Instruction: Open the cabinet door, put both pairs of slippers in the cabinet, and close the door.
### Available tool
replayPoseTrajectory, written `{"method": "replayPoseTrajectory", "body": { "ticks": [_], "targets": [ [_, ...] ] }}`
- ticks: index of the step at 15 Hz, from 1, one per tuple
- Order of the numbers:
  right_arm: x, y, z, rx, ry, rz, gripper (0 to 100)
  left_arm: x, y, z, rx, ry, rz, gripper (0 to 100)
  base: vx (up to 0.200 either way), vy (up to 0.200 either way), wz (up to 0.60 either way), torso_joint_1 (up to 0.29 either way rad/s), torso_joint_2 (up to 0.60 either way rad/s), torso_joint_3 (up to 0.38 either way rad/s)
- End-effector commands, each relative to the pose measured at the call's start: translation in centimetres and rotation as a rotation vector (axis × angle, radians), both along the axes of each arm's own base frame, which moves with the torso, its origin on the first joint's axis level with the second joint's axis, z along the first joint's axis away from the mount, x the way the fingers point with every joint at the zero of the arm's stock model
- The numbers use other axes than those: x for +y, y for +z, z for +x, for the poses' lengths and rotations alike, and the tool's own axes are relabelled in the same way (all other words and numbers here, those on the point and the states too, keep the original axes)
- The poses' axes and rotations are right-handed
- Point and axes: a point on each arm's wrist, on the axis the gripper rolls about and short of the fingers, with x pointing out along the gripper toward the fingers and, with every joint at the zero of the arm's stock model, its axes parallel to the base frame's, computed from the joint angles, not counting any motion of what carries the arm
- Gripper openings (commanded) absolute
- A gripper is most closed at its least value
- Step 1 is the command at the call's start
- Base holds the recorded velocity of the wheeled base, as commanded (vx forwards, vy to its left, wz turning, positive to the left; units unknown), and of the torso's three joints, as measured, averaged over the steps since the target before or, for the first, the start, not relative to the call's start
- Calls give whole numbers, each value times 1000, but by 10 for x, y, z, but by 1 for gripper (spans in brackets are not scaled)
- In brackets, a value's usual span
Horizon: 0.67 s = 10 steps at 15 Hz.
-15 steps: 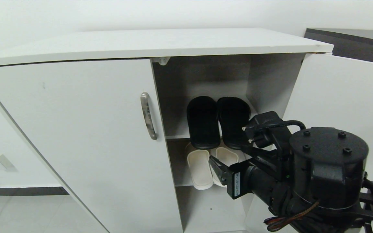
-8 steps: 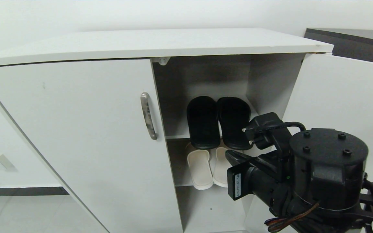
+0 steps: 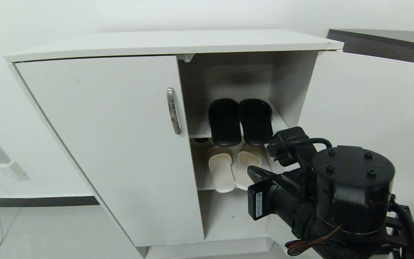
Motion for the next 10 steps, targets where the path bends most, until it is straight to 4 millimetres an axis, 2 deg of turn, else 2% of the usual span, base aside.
{"method": "replayPoseTrajectory", "body": {
  "ticks": [1, 10],
  "targets": [
    [1, -4, 1, 5, 1, -12, 0, 0, 0, 0, 1, 2, -1, 0, -200, 0, 0, 2, -2, 2],
    [-3, -12, 1, 9, 2, -51, 0, 0, 0, 0, 1, 2, -2, 0, -200, 0, 0, 1, 2, 3]
  ]
}}
